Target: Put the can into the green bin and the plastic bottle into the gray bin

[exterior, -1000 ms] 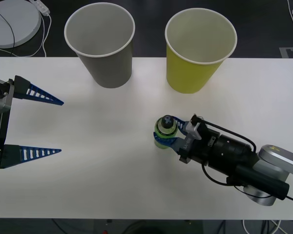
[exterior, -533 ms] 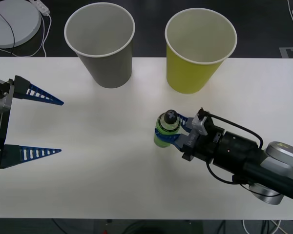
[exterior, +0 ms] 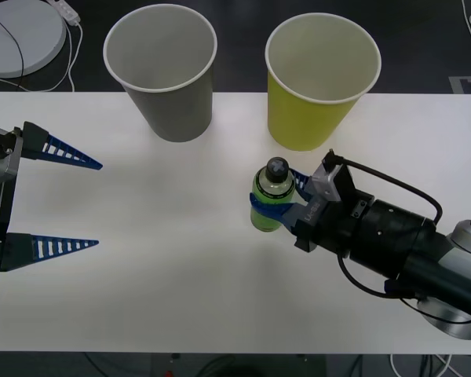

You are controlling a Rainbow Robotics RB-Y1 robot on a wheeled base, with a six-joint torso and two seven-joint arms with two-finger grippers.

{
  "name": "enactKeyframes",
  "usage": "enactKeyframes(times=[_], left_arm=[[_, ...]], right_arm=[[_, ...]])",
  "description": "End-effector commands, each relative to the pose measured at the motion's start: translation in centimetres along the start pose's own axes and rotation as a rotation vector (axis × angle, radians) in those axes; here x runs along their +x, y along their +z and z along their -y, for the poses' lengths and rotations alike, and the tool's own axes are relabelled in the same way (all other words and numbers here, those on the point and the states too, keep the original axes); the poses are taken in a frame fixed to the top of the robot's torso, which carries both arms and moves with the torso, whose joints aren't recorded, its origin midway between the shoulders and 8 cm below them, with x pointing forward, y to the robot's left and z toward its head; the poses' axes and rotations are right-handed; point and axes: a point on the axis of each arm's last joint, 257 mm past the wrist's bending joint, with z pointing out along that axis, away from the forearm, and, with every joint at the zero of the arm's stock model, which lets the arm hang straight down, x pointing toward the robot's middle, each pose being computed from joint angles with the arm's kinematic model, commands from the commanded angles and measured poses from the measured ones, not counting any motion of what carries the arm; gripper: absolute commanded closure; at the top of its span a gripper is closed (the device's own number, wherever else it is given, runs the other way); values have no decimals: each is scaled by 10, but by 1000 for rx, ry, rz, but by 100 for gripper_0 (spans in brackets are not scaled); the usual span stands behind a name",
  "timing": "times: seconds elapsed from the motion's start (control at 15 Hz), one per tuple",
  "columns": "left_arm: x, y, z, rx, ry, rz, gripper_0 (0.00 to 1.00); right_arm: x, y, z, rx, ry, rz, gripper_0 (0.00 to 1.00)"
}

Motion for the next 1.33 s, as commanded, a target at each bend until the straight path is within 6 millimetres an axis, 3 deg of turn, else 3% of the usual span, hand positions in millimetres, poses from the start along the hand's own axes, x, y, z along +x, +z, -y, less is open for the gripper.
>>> enactKeyframes(times=[0.07, 0.4, 0.73, 1.33], left_arm=[[0, 0, 0, 0, 0, 0, 0], [0, 0, 0, 0, 0, 0, 0], [0, 0, 0, 0, 0, 0, 0], [0, 0, 0, 0, 0, 0, 0]], right_arm=[[-14, -5, -1, 26, 30, -15, 100], [-44, -17, -6, 92, 89, -60, 100], [-61, -27, -4, 140, 109, -92, 100], [-95, -25, -4, 172, 155, -130, 100]])
